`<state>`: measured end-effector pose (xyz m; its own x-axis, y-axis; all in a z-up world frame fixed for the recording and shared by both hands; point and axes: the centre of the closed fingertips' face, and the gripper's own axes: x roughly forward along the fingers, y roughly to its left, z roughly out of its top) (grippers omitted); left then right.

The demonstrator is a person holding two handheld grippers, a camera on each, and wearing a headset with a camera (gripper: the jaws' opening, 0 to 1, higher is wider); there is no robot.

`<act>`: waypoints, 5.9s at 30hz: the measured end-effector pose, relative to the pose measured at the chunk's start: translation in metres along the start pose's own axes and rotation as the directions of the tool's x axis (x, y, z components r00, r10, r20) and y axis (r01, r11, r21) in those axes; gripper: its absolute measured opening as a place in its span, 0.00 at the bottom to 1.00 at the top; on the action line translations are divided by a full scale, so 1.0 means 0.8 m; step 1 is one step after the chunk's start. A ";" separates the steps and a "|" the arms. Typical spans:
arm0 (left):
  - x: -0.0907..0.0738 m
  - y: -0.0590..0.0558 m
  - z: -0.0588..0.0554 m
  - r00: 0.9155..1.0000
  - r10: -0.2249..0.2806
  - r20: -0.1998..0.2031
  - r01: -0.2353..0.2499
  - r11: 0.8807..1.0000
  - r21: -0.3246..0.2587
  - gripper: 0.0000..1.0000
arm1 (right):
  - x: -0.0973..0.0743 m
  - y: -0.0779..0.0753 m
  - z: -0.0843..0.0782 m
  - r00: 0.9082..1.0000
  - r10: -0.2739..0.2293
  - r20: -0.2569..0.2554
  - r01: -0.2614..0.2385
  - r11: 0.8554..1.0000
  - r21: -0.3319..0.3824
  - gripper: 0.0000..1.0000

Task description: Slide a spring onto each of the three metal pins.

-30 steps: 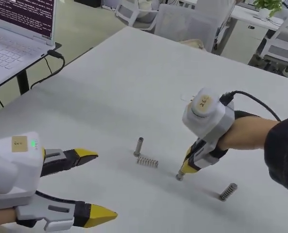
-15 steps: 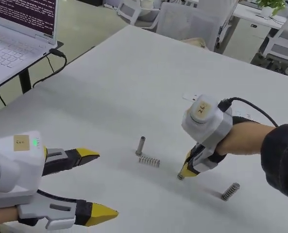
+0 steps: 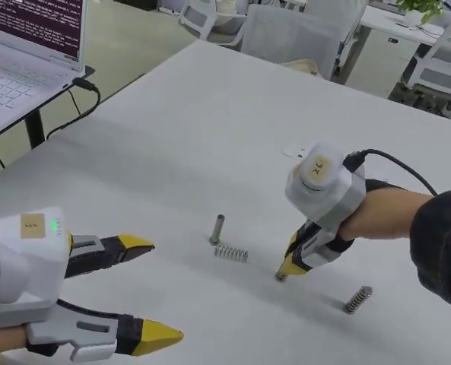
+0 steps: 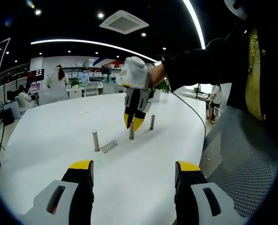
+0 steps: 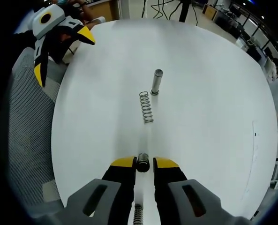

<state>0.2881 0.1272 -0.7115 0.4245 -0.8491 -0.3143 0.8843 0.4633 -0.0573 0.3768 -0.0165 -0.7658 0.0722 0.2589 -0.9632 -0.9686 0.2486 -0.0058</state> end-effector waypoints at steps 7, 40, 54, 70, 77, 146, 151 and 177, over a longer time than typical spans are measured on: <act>0.000 -0.001 0.000 1.000 -0.005 0.001 0.005 1.000 0.000 0.67 | -0.006 -0.001 0.030 0.999 -0.012 0.049 0.014 0.999 -0.046 0.15; -0.007 0.010 -0.005 1.000 0.024 -0.007 -0.024 0.999 -0.030 0.63 | 0.065 -0.007 0.072 0.996 0.020 0.086 -0.009 0.992 -0.126 0.11; -0.005 0.014 0.000 1.000 0.024 -0.007 -0.025 1.000 -0.014 0.60 | 0.048 0.010 0.071 0.997 0.025 0.067 -0.012 0.981 -0.193 0.08; 0.012 -0.001 0.033 0.999 -0.043 0.004 0.042 0.995 0.086 0.37 | -0.033 0.116 0.099 0.985 0.148 0.084 -0.116 0.946 -0.303 0.08; 0.020 -0.014 0.042 0.996 -0.092 -0.009 0.092 0.985 0.147 0.23 | -0.049 0.135 0.111 0.981 0.168 0.096 -0.128 0.936 -0.328 0.08; 0.043 -0.036 0.043 0.990 -0.140 0.015 0.134 0.971 0.197 0.03 | -0.090 0.167 0.149 0.972 0.182 0.148 -0.109 0.910 -0.400 0.07; 0.044 -0.036 0.041 0.990 -0.137 0.009 0.133 0.972 0.195 0.05 | -0.090 0.166 0.147 0.973 0.180 0.143 -0.109 0.909 -0.402 0.07; 0.019 -0.007 0.021 0.999 -0.043 0.010 0.043 0.997 0.061 0.53 | -0.098 0.129 0.142 0.982 0.127 0.144 -0.068 0.933 -0.355 0.07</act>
<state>0.2927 0.1075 -0.6998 0.3877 -0.8710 -0.3018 0.9118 0.4104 -0.0131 0.2985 0.0947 -0.6600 -0.0175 0.4196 -0.9076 -0.9926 -0.1168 -0.0348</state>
